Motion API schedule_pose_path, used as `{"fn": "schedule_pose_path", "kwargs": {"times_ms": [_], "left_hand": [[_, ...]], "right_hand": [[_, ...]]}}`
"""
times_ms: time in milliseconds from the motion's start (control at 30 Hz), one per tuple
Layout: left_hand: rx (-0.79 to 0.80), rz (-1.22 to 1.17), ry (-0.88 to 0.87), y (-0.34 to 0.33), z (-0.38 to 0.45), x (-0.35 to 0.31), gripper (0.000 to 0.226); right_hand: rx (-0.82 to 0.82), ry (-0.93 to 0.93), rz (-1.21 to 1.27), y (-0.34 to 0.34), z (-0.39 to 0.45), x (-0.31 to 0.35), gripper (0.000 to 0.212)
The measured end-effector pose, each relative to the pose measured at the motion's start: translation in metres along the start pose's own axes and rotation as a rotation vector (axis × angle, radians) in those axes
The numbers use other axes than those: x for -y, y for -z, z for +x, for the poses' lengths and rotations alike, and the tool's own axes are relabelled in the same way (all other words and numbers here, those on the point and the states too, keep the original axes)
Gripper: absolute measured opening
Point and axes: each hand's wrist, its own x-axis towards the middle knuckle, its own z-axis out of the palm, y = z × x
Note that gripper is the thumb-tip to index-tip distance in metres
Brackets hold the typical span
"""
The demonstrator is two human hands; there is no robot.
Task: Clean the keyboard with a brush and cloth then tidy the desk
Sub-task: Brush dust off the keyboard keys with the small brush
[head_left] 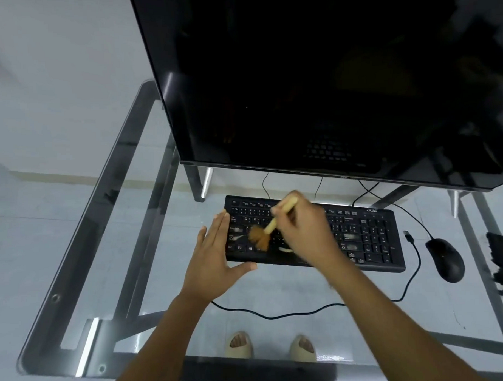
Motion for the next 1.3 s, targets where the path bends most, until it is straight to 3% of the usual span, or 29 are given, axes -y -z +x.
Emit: {"fn": "schedule_pose_path", "kwargs": {"times_ms": [100, 233, 333, 400, 467, 600, 667, 733, 867, 933, 1000, 1100, 1133, 1233, 1300], "left_hand": [[-0.029, 0.031, 0.013, -0.001, -0.001, -0.001, 0.108], [-0.071, 0.045, 0.021, -0.002, -0.002, -0.003, 0.098], [-0.083, 0.048, 0.012, -0.002, -0.002, -0.003, 0.094], [-0.091, 0.049, 0.022, -0.001, -0.002, -0.003, 0.094], [-0.095, 0.056, 0.029, -0.001, -0.002, -0.003, 0.094], [-0.094, 0.052, 0.02, -0.002, -0.002, -0.004, 0.095], [-0.095, 0.053, 0.032, 0.0, -0.002, -0.004, 0.095], [-0.094, 0.059, 0.036, 0.0, -0.002, -0.005, 0.095], [-0.1, 0.042, 0.043, 0.001, -0.002, -0.007, 0.095], [-0.096, 0.043, 0.046, 0.001, -0.002, -0.006, 0.095], [-0.085, 0.045, 0.044, 0.001, -0.003, -0.005, 0.095], [-0.085, 0.044, 0.041, 0.0, -0.003, -0.006, 0.095], [-0.092, 0.048, 0.036, 0.0, -0.003, -0.006, 0.095], [-0.086, 0.054, 0.041, 0.0, -0.003, -0.003, 0.096], [-0.07, 0.06, 0.045, -0.001, -0.003, -0.002, 0.096]], "right_hand": [[-0.147, -0.004, 0.043, 0.02, 0.007, -0.008, 0.011], [-0.011, 0.042, -0.055, 0.01, 0.02, -0.002, 0.015], [-0.149, 0.083, -0.037, 0.005, 0.035, 0.004, 0.01], [-0.089, 0.08, 0.051, -0.001, 0.039, 0.013, 0.009], [0.068, 0.091, -0.013, -0.011, 0.038, 0.017, 0.01], [-0.125, 0.078, 0.021, -0.014, 0.046, 0.018, 0.005], [-0.033, 0.041, 0.12, -0.017, 0.045, 0.026, 0.007], [0.102, 0.037, 0.045, -0.023, 0.042, 0.024, 0.007], [-0.111, 0.024, 0.07, -0.009, 0.046, 0.013, 0.005], [-0.017, -0.05, 0.131, 0.0, 0.043, 0.01, 0.007], [0.104, -0.055, 0.034, 0.007, 0.038, 0.004, 0.009], [-0.111, -0.014, -0.001, 0.021, 0.036, -0.005, 0.006], [-0.112, -0.027, 0.05, 0.024, 0.036, -0.007, 0.006], [0.131, -0.123, 0.098, 0.028, 0.032, -0.005, 0.007], [0.037, -0.064, 0.002, 0.031, 0.031, -0.008, 0.008]]}}
